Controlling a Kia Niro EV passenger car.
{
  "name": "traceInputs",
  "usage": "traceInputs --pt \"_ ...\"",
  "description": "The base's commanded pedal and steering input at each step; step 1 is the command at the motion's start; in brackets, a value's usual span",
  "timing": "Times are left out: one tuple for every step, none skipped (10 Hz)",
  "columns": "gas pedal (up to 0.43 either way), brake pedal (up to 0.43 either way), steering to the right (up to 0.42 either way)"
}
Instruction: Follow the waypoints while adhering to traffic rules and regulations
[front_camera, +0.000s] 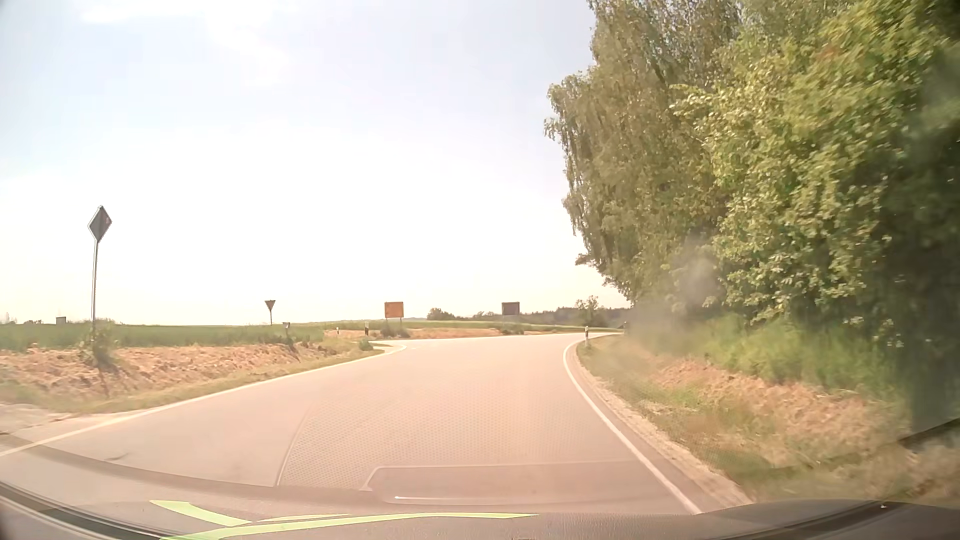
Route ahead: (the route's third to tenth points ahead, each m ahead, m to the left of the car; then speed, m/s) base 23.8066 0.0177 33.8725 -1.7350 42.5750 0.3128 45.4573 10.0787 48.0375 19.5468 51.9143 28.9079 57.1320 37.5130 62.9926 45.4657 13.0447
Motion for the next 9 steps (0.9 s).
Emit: traceInputs --pt "0.0 0.195 0.028" --pt "0.0 0.22 0.03" --pt "0.0 0.226 0.03" --pt "0.0 0.226 0.031" --pt "0.0 0.232 0.032" --pt "0.0 0.238 0.032" --pt "0.0 0.232 0.032" --pt "0.0 0.238 0.031" --pt "0.0 0.244 0.032"
